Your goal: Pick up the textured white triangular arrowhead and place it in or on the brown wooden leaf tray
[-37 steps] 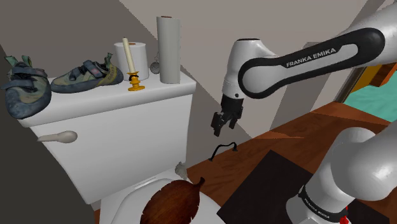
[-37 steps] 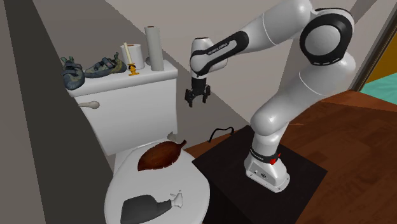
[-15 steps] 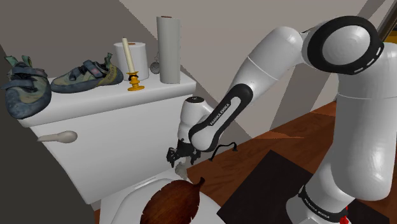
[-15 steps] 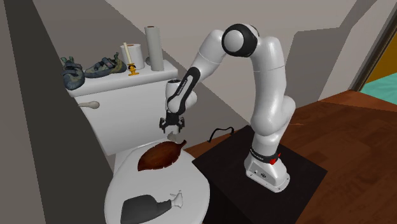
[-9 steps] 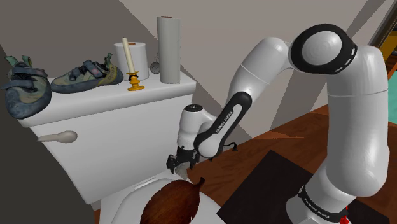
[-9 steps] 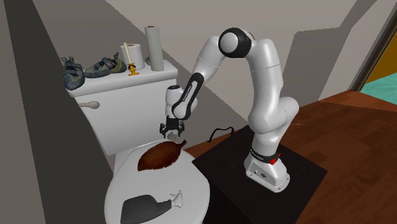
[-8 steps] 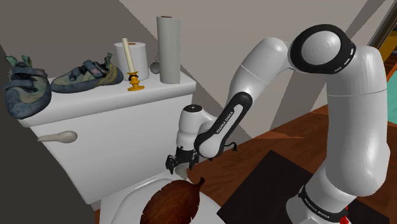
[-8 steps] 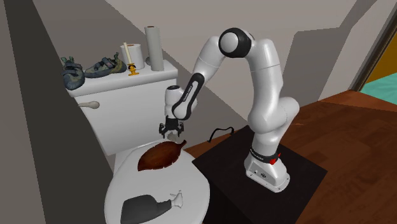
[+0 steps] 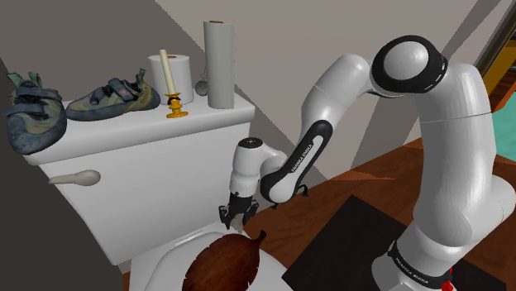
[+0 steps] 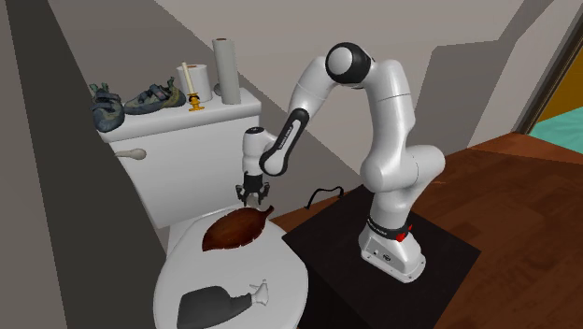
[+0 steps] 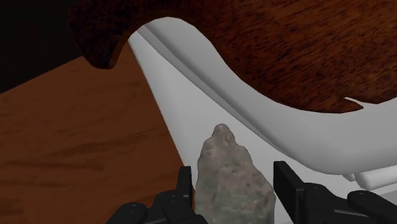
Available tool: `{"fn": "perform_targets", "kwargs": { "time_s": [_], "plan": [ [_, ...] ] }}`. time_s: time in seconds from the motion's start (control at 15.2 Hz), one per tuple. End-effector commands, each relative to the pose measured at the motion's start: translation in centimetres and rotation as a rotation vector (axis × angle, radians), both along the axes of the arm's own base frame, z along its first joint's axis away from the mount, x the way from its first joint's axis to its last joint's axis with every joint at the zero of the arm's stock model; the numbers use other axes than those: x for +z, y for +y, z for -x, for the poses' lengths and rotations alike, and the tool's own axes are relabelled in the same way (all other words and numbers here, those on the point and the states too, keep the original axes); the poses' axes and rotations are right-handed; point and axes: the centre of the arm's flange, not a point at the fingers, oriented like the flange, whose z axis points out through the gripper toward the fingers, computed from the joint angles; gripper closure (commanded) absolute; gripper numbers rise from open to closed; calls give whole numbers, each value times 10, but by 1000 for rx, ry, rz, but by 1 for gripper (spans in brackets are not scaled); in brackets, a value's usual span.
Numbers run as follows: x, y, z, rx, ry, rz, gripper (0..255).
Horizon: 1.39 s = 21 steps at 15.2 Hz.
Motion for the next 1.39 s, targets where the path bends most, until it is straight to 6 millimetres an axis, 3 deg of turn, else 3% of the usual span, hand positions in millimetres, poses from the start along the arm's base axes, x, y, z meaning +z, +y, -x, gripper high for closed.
{"fn": "perform_targets", "kwargs": {
  "time_s": [0.0, 0.46, 1.32],
  "plan": [
    [-4, -7, -4, 276, -32, 4, 255],
    [-4, -6, -5, 276, -33, 5, 255],
    [64, -6, -5, 276, -33, 5, 255]
  ]
}}
